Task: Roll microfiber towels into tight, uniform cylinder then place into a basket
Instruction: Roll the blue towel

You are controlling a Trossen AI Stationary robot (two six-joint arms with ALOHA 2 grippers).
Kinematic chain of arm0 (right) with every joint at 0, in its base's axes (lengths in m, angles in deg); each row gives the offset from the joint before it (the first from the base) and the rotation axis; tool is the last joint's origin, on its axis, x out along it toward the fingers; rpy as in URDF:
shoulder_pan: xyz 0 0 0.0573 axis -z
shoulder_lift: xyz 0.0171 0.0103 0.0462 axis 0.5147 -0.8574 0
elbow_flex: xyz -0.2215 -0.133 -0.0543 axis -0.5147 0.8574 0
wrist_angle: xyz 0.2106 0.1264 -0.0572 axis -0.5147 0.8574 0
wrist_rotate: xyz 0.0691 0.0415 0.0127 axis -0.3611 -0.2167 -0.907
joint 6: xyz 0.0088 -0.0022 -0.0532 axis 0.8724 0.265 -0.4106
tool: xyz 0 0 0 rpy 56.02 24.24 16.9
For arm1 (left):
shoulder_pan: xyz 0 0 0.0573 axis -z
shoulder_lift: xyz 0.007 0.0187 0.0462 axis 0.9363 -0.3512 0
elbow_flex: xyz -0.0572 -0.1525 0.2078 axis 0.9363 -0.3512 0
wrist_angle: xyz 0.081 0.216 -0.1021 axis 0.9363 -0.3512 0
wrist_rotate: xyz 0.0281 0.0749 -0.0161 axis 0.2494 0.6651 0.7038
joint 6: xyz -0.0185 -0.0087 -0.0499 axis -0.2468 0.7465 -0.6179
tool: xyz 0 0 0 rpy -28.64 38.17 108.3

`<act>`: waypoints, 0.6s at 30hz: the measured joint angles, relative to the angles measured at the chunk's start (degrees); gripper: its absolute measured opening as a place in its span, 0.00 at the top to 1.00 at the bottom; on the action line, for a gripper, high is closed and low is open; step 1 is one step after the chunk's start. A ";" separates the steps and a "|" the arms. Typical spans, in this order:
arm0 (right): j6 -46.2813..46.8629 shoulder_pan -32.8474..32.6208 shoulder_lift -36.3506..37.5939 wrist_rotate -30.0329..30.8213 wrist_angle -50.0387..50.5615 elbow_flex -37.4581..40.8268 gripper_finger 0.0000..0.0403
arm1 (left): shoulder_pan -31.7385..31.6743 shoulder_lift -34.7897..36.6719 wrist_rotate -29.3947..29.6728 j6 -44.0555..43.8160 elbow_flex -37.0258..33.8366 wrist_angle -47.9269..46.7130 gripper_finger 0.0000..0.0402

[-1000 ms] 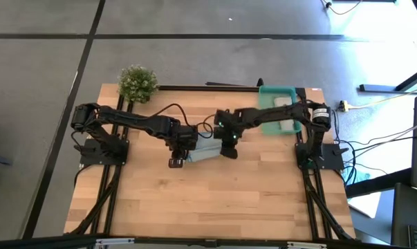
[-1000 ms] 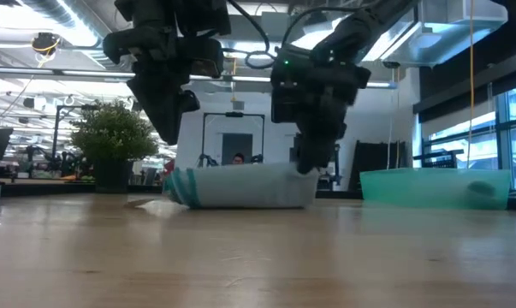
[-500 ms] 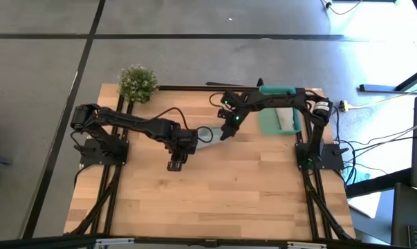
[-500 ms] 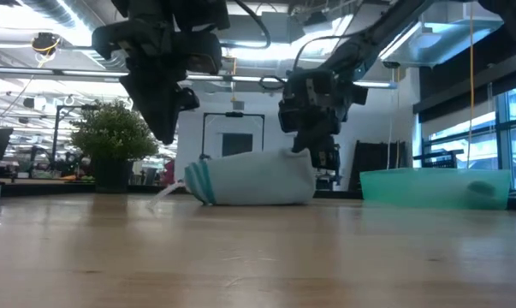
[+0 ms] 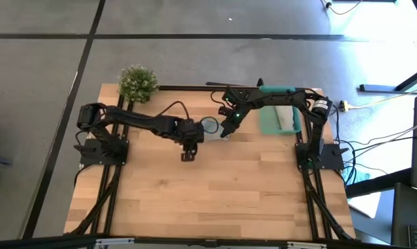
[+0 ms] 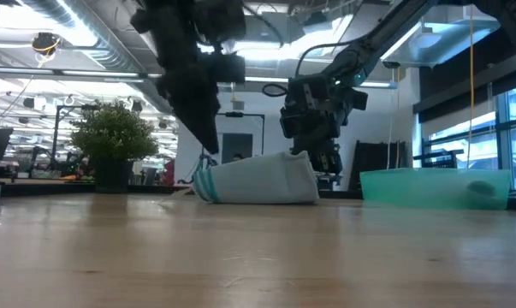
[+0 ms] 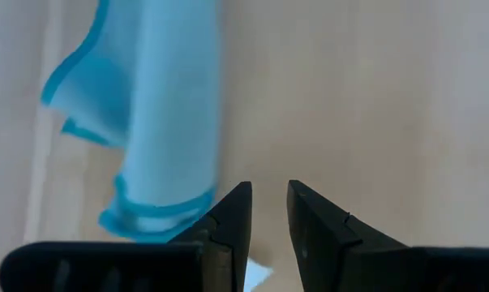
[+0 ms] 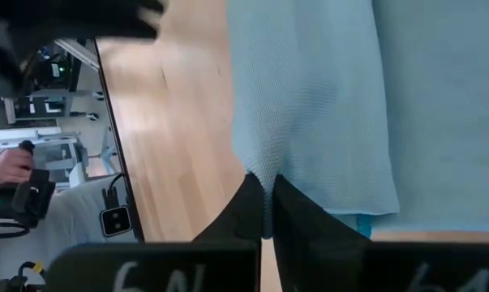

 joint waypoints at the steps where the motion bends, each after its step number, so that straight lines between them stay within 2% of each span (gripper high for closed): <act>1: 0.00 -0.07 0.00 -0.02 0.06 0.00 0.97 | -0.74 -0.24 0.07 0.02 -0.01 -0.13 0.81; 5: -2.45 -1.52 0.00 -0.17 2.24 0.00 0.97 | -2.47 0.20 0.18 -0.40 -0.01 -1.69 0.81; 9: -5.71 -6.09 0.00 -1.07 5.73 0.00 0.97 | -1.69 2.96 -0.89 -1.28 0.05 -6.25 0.81; 13: -5.70 -11.30 0.00 -1.15 5.02 0.00 0.97 | 0.95 5.13 -4.13 -3.82 -0.01 -10.72 0.81; 18: -5.23 -16.71 0.00 -1.09 4.00 0.00 0.97 | 6.34 6.00 -7.77 -4.68 0.01 -9.84 0.81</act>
